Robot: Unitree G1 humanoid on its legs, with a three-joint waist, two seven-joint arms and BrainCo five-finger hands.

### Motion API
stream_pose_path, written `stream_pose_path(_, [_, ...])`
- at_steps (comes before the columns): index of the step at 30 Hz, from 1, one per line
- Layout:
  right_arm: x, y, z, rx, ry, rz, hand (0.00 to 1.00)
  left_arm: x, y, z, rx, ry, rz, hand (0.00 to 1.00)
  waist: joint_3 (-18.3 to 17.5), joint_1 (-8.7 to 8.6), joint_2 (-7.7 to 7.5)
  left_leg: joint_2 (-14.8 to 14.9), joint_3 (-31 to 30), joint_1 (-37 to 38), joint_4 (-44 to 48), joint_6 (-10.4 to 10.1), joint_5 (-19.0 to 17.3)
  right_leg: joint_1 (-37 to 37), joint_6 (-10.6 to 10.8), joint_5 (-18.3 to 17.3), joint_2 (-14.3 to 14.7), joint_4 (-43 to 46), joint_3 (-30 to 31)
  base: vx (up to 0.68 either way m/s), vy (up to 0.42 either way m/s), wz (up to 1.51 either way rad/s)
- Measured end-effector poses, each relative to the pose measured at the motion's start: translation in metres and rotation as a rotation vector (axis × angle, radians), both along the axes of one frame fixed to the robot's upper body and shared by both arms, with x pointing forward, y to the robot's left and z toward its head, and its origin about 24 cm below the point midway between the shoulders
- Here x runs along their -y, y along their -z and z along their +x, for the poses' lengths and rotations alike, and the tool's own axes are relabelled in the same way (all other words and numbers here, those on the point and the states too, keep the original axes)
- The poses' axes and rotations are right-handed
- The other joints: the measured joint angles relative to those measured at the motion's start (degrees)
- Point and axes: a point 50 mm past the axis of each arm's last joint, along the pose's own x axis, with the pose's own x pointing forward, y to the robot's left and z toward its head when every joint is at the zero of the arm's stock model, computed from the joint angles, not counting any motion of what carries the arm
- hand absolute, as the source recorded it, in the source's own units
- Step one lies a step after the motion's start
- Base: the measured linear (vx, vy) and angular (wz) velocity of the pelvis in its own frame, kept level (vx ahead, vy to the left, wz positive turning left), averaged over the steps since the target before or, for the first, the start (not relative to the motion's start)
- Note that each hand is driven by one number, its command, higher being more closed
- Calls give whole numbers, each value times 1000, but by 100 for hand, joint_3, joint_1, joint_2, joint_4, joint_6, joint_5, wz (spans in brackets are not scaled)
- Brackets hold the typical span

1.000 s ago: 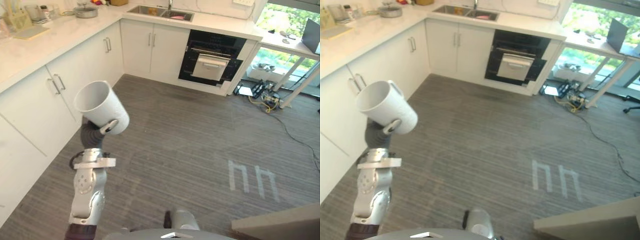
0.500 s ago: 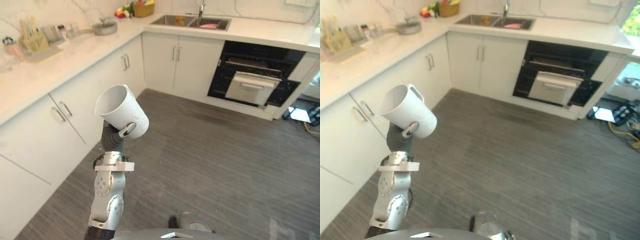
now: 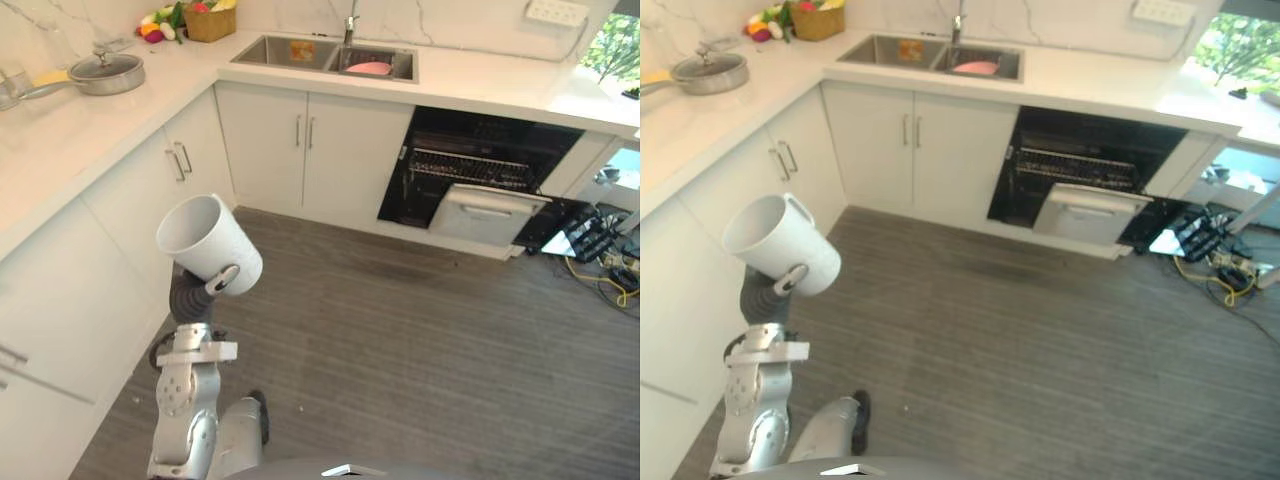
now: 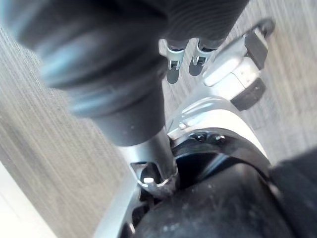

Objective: Walk over to the sink, pick up the cup, carry it to the dishwasher, place the cup inside the dishwasher, then close the dishwasher door

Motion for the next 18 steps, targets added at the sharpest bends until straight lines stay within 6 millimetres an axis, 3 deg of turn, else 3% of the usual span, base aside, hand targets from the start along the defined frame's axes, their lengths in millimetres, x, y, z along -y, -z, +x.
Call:
stream_pose_path(1, [-7,1,-1,22,60,22,0,3,-5,6,15,33,20,100,17,-69,-142,-176,51,318,124,81,-471,-374,-98,1263,-184,970,43,669,336,0])
stream_pose_path(2, [-12,2,-3,37,99,34,0,3,-5,6,2,53,41,100,6,-148,-149,-235,103,662,18,119,-684,-723,-233,2096,-221,1674,192,508,235,-21])
stream_pose_path(3, [-14,2,0,60,116,38,0,2,-4,7,-10,59,52,100,41,-208,-160,-238,159,1076,-132,165,-839,-1170,-365,1917,-143,2387,256,661,282,-34])
stream_pose_path(4, [-18,1,-1,98,125,48,0,4,0,8,-43,71,60,100,69,-387,-125,-236,169,1795,-637,208,-937,-1797,-723,1421,83,2957,63,625,266,-29])
stream_pose_path(5, [-18,0,0,112,126,46,0,6,1,8,-50,72,58,100,55,-448,-100,-230,168,2057,-854,229,-951,-2044,-819,1251,181,2942,-76,716,303,-6])
stream_pose_path(7, [-19,-1,2,149,125,39,0,12,-1,9,-38,97,55,100,34,-566,-12,-233,218,2538,-1376,229,-981,-2867,-888,937,338,2388,-469,482,169,5])
stream_pose_path(8, [-22,-3,1,166,145,29,0,20,-2,10,-30,125,48,100,43,-577,62,-255,235,2885,-1704,178,-1033,-3266,-947,818,335,1295,-933,588,163,3])
stream_pose_path(10, [-23,-4,-2,174,175,19,0,26,-4,10,-20,152,46,100,38,-606,133,-246,157,3188,-1787,170,-1191,-3267,-1082,835,345,-194,-1383,649,131,18])
stream_pose_path(12, [-22,-5,-2,178,215,-3,0,36,-13,15,22,200,42,100,76,-664,330,-58,81,3558,-1570,5,-1730,-3108,-1344,1340,581,-2558,-1458,731,52,43])
stream_pose_path(13, [-22,-5,-1,184,221,-8,0,37,-14,15,32,205,44,100,109,-653,381,-2,97,3702,-1497,-100,-1868,-3075,-1372,1482,649,-2842,-1459,713,16,13])
stream_pose_path(14, [-21,-6,-1,189,223,-17,0,35,-13,13,37,207,46,100,107,-638,431,97,151,3994,-1341,-328,-2101,-3035,-1460,1671,702,-3007,-1465,723,2,-11])
stream_pose_path(15, [-18,-7,1,194,222,-34,0,32,-10,11,23,199,32,100,67,-673,502,249,244,4249,-1048,-518,-2218,-2992,-1777,2263,729,-2592,-1503,881,-20,-11])
stream_pose_path(16, [-16,-8,2,198,226,-46,0,33,-8,10,19,208,27,100,14,-705,556,342,291,4275,-835,-556,-2201,-2994,-1818,2423,733,-2332,-1549,899,-50,-14])
stream_pose_path(17, [-7,-10,10,215,245,-89,0,37,-8,8,31,230,14,100,-71,-732,760,643,329,4233,-244,-701,-2035,-3028,-1856,2017,903,-1802,-1638,749,-60,-17])
stream_pose_path(18, [5,-16,21,253,272,-149,0,44,-13,8,61,252,-4,100,-59,-773,931,806,274,3961,553,-748,-1542,-3006,-1877,1545,1014,-1420,-1654,738,-76,-21])
